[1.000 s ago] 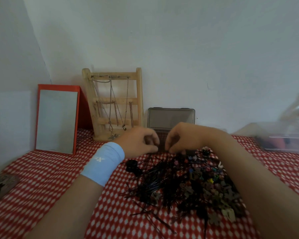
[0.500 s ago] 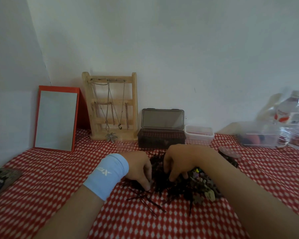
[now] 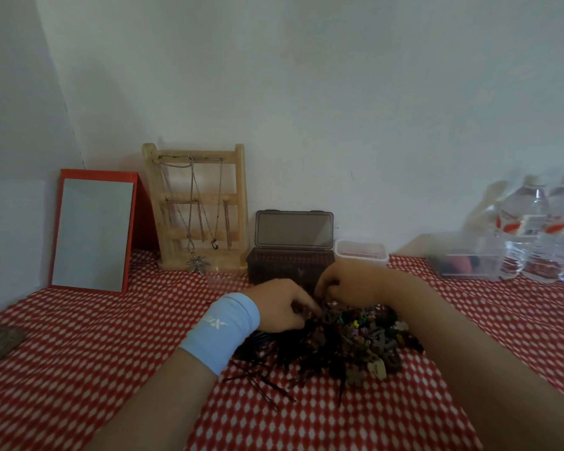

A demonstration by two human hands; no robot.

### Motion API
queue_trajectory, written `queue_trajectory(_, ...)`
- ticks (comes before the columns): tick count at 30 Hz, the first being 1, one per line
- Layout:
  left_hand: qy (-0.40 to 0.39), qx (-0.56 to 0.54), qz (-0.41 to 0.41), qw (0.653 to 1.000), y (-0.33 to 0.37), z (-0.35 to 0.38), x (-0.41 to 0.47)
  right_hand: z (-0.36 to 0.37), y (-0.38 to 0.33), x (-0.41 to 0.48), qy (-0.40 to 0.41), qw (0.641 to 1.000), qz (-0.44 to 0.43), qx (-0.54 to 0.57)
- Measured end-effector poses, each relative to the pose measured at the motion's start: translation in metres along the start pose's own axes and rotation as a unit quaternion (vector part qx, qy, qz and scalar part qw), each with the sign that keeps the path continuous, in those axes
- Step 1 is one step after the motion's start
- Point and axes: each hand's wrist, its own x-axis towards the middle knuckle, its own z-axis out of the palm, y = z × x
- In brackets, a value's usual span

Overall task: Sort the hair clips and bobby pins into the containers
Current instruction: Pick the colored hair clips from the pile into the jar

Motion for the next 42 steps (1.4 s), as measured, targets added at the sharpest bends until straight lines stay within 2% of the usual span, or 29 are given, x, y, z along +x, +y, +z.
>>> queue_trajectory(6, -0.023, 0.022, -0.004, 0.999, 0.003, 0.021, 0.016, 0.016, 0.008, -0.002, -0.027, 0.999, -0.02, -0.009)
queue_trajectory(12, 0.005, -0.006, -0.016, 1.0, -0.005, 0.012, 0.012, 0.014, 0.01, 0.002, 0.032, 0.999, -0.039, 0.013)
queue_trajectory(15, 0.037, -0.019, -0.021, 0.999, -0.007, 0.0, 0.011, 0.009, 0.01, 0.001, 0.028, 0.999, -0.033, 0.017)
queue_trajectory(19, 0.083, -0.024, -0.042, 0.995, -0.013, -0.013, 0.015, 0.014, 0.008, 0.005, -0.018, 0.999, -0.043, 0.014)
queue_trajectory(28, 0.228, -0.005, -0.05, 0.972, -0.026, -0.033, 0.037, 0.017, 0.01, 0.016, 0.014, 0.997, -0.069, 0.03)
queue_trajectory(31, 0.254, -0.008, -0.056, 0.966, -0.032, -0.04, 0.051, 0.003, 0.013, 0.017, 0.057, 0.994, -0.07, 0.066)
queue_trajectory(36, 0.258, 0.002, -0.08, 0.963, -0.045, -0.041, 0.077, -0.015, 0.019, 0.043, 0.219, 0.966, -0.032, 0.13)
queue_trajectory(39, 0.248, -0.016, -0.055, 0.967, -0.049, -0.038, 0.081, -0.016, 0.019, 0.062, 0.204, 0.975, -0.007, 0.092)
queue_trajectory(42, 0.269, -0.009, -0.022, 0.963, -0.052, -0.034, 0.079, -0.016, 0.018, 0.066, 0.186, 0.981, -0.023, 0.055)
